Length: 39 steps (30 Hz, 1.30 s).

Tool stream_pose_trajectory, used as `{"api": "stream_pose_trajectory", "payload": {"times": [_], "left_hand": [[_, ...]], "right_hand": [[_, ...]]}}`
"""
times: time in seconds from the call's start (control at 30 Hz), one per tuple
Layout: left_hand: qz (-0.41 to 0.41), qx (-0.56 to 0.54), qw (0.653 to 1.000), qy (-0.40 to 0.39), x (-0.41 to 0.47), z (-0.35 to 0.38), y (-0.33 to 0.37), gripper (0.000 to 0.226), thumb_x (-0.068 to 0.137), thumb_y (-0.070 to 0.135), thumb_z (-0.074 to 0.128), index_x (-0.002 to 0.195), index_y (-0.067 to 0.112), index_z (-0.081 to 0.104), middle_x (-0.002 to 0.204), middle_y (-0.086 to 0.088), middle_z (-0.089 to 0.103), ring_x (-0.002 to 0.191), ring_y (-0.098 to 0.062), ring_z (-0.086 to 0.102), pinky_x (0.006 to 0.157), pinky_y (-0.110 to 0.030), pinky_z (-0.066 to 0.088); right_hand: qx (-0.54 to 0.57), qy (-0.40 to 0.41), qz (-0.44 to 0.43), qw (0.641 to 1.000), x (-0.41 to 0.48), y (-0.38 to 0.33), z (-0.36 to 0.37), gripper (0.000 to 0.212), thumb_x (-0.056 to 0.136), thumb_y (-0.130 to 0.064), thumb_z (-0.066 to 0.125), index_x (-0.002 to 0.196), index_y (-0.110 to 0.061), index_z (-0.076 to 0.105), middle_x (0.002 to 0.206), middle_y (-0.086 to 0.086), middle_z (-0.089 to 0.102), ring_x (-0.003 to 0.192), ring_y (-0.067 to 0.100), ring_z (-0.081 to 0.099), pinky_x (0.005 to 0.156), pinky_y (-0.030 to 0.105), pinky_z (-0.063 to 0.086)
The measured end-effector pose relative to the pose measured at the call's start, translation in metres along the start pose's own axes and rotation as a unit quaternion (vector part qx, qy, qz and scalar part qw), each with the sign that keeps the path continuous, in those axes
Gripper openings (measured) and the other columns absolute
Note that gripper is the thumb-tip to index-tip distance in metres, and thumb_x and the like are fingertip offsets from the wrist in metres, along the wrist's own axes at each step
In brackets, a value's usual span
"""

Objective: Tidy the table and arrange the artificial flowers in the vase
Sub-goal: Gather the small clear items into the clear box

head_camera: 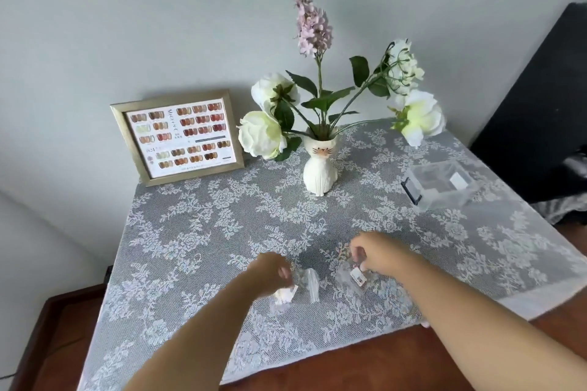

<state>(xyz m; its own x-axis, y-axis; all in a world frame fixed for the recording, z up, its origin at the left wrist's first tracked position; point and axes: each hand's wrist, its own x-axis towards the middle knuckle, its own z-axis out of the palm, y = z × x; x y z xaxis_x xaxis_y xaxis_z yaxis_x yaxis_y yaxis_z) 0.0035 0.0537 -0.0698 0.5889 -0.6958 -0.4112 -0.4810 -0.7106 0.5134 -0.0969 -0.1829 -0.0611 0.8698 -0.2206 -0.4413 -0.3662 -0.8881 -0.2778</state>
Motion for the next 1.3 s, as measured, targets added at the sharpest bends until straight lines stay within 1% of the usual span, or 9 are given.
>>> {"api": "stream_pose_trajectory", "payload": {"times": [0.07,0.13,0.4,0.67,0.83,0.93,1.03,1.17,1.3], "left_hand": [[0.022,-0.011,1.0,-0.012,0.005,-0.019,0.004,0.015,0.084,0.021,0.063,0.095,0.011,0.067,0.107,-0.005,0.068,0.09,-0.007,0.057,0.094,-0.028,0.039],[0.045,-0.019,0.999,-0.008,0.014,-0.037,0.013,0.015,0.085,0.022,0.062,0.095,0.012,0.068,0.107,-0.005,0.068,0.09,-0.007,0.057,0.091,-0.026,0.036],[0.115,-0.024,0.993,0.021,0.053,-0.076,0.073,0.015,0.087,0.021,0.059,0.096,0.014,0.068,0.108,-0.005,0.068,0.096,-0.012,0.061,0.099,-0.039,0.044],[0.145,-0.008,0.987,0.062,0.107,-0.06,0.149,0.019,0.09,0.018,0.054,0.102,0.01,0.068,0.11,-0.006,0.068,0.095,-0.015,0.063,0.092,-0.032,0.049],[0.124,-0.041,0.987,0.099,0.143,-0.035,0.2,0.016,0.089,0.015,0.056,0.099,0.011,0.067,0.102,-0.005,0.07,0.08,-0.007,0.062,0.076,-0.015,0.047],[0.088,-0.068,0.986,0.126,0.163,-0.021,0.229,0.013,0.088,0.016,0.058,0.097,0.014,0.067,0.098,-0.001,0.07,0.076,-0.002,0.06,0.068,-0.012,0.047],[0.053,-0.095,0.982,0.155,0.177,-0.014,0.244,0.012,0.088,0.017,0.057,0.096,0.015,0.066,0.096,0.0,0.069,0.081,-0.006,0.062,0.076,-0.017,0.049],[0.036,-0.098,0.979,0.174,0.187,-0.008,0.251,0.014,0.09,0.015,0.054,0.097,0.014,0.066,0.096,0.0,0.068,0.082,-0.01,0.064,0.078,-0.019,0.05],[0.021,-0.106,0.978,0.18,0.194,-0.002,0.246,0.014,0.089,0.015,0.055,0.097,0.014,0.067,0.095,0.0,0.069,0.084,-0.011,0.064,0.082,-0.026,0.053]], "right_hand": [[0.052,-0.024,0.018,0.998,-0.003,-0.001,-0.016,0.025,0.079,-0.003,0.063,0.071,-0.025,0.055,0.085,-0.004,0.064,0.075,0.007,0.062,0.061,0.023,0.054],[0.077,-0.023,0.021,0.996,-0.007,-0.001,-0.034,0.025,0.08,-0.002,0.062,0.069,-0.024,0.057,0.075,-0.008,0.061,0.071,0.004,0.06,0.056,0.019,0.047],[0.171,0.038,0.052,0.983,-0.022,0.021,-0.078,0.02,0.079,-0.006,0.065,0.072,-0.024,0.063,0.08,-0.006,0.066,0.074,0.005,0.06,0.06,0.015,0.043],[0.192,0.087,0.055,0.976,-0.021,0.109,-0.127,0.013,0.082,-0.006,0.065,0.079,-0.018,0.07,0.082,-0.007,0.068,0.07,0.008,0.058,0.065,0.018,0.046],[0.177,0.113,0.055,0.976,-0.013,0.181,-0.162,0.007,0.08,-0.011,0.068,0.082,-0.017,0.071,0.084,-0.007,0.068,0.07,-0.001,0.059,0.053,0.007,0.039],[0.177,0.127,0.051,0.975,-0.003,0.223,-0.181,0.012,0.081,-0.011,0.066,0.077,-0.022,0.07,0.083,-0.009,0.068,0.067,0.006,0.063,0.062,0.019,0.052],[0.161,0.152,0.043,0.974,0.013,0.249,-0.194,0.016,0.085,-0.008,0.061,0.079,-0.019,0.07,0.082,-0.004,0.069,0.051,0.003,0.055,0.047,0.016,0.046],[0.153,0.176,0.024,0.972,0.037,0.26,-0.2,0.017,0.085,-0.01,0.061,0.074,-0.022,0.065,0.08,-0.005,0.068,0.076,0.012,0.066,0.06,0.021,0.052],[0.145,0.16,-0.004,0.976,0.058,0.255,-0.188,0.023,0.084,-0.006,0.06,0.068,-0.023,0.062,0.076,-0.007,0.064,0.066,0.003,0.062,0.052,0.013,0.047]]}}
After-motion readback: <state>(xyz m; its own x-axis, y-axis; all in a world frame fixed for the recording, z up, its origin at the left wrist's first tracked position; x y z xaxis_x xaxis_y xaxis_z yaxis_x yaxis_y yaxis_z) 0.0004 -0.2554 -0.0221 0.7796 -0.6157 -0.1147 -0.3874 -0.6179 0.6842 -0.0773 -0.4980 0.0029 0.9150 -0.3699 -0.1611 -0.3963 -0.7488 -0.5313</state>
